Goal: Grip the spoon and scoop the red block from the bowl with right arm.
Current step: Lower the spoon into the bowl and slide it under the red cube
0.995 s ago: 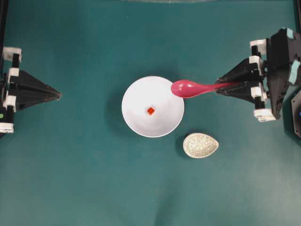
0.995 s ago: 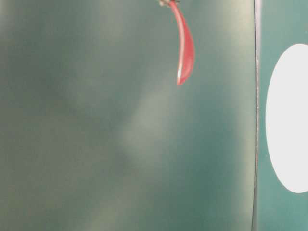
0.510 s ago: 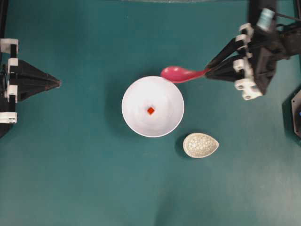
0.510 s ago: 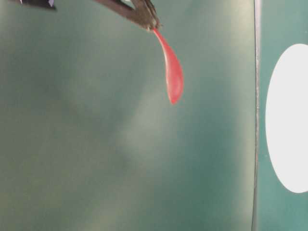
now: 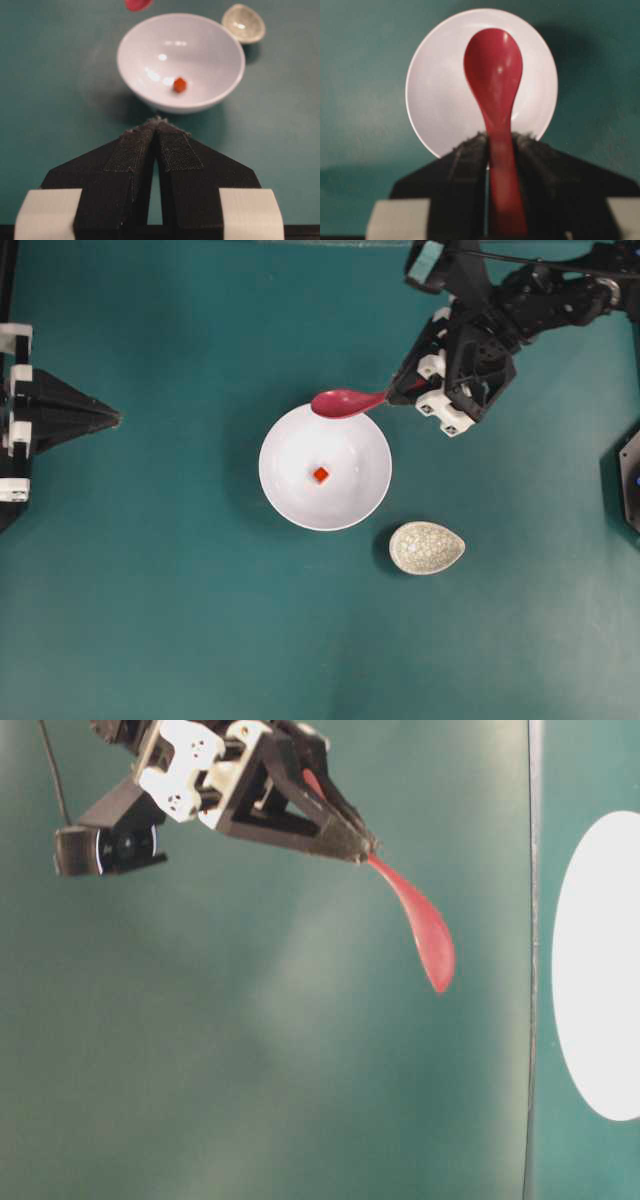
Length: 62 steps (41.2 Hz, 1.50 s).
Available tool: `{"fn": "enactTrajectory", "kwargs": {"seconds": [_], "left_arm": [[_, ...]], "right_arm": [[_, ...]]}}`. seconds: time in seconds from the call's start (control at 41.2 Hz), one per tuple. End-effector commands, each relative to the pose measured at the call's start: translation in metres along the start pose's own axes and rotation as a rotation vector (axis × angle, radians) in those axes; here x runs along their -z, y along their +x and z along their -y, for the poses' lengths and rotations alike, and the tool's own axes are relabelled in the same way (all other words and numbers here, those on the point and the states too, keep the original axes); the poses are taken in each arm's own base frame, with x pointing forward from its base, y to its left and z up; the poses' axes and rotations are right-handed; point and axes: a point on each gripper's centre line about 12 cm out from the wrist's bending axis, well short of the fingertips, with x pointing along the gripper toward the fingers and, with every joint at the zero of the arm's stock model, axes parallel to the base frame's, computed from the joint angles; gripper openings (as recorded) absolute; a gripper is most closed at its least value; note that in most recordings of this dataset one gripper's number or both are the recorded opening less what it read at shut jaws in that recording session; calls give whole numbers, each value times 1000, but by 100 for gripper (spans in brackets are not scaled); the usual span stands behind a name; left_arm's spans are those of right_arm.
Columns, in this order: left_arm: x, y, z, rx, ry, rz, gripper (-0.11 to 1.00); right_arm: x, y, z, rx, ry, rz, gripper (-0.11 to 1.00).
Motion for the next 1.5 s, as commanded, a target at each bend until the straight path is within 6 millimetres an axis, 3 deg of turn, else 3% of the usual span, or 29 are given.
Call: {"fn": "enactTrajectory", "kwargs": {"seconds": [0.0, 0.364, 0.582, 1.043, 1.48], "left_arm": [[-7, -2, -1, -3, -1, 23, 0], [-7, -2, -1, -4, 2, 24, 0], [-7, -2, -1, -3, 0, 23, 0], [-7, -2, -1, -3, -1, 25, 0], [-7, -2, -1, -3, -1, 25, 0]], "right_arm": [[-10, -6, -8, -4, -18, 7, 24], [2, 9, -24, 37, -48, -136, 24], [18, 32, -38, 38, -103, -214, 24], [30, 67, -22, 118, -164, -302, 24], [26, 87, -17, 132, -180, -289, 24]]}}
